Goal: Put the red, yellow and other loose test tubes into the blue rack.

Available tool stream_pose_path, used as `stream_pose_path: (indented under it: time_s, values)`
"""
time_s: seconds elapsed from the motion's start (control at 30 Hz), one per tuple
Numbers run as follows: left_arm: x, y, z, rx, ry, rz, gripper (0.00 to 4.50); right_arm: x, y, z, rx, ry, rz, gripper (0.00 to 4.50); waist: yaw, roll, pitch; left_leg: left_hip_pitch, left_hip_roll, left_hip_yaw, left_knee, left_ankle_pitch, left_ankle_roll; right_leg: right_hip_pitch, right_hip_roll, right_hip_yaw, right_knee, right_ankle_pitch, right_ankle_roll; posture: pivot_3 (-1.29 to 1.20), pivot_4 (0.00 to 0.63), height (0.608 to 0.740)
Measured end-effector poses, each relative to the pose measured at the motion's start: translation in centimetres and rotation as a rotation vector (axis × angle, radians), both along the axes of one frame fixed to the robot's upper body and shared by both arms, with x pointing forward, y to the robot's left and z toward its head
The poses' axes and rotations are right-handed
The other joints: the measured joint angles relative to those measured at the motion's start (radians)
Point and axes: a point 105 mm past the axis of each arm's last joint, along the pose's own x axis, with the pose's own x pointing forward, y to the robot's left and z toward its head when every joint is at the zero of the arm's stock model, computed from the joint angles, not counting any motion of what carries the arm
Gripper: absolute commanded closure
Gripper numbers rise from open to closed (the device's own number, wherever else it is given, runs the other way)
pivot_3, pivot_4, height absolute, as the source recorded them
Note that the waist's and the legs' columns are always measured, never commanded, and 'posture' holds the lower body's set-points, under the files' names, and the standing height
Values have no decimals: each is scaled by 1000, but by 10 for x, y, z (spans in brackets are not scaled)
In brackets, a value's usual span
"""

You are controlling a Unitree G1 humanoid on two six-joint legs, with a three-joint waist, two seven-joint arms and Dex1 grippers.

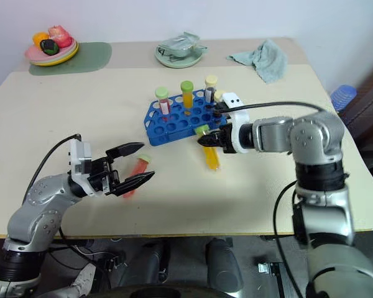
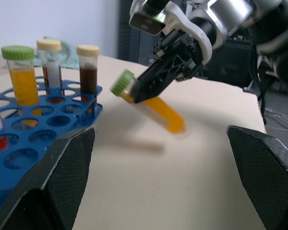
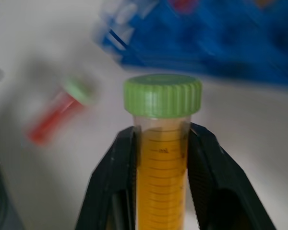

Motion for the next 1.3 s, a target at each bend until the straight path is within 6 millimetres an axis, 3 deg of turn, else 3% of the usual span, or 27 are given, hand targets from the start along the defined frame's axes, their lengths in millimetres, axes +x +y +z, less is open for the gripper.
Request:
stream_pose_path:
  time_s: [0.1,0.23,0.5,0.63,0.87,1.3]
  values:
    - [1,4,3,7,-3,11,0,1,15,31,281,-272,32,3681,-4,0,0,0,0,0,-1,0,0,0,1,0,0,0,0,0,150,740]
    - [1,8,4,8,8,18,0,16,7,54,404,-561,-67,3681,-7,-1,-1,2,0,0,0,0,0,0,1,0,1,0,0,0,150,740]
    - [-2,13,9,22,1,53,0,52,20,9,409,-743,-181,3681,-6,0,0,2,0,0,-1,1,-2,0,1,0,1,0,0,0,150,740]
    - [-2,15,12,21,-5,78,0,61,26,5,385,-829,-197,3681,-6,0,0,2,0,0,-1,1,-2,0,1,0,1,0,0,0,150,740]
    - [-6,19,14,27,-13,110,0,75,14,-14,329,-855,-263,3681,-7,0,0,2,0,0,-1,1,-2,0,1,1,2,0,0,0,150,740]
    - [-6,20,15,30,-10,123,0,73,2,-16,292,-909,-257,3681,-6,0,0,2,0,0,-1,1,-2,0,1,1,2,0,0,0,150,740]
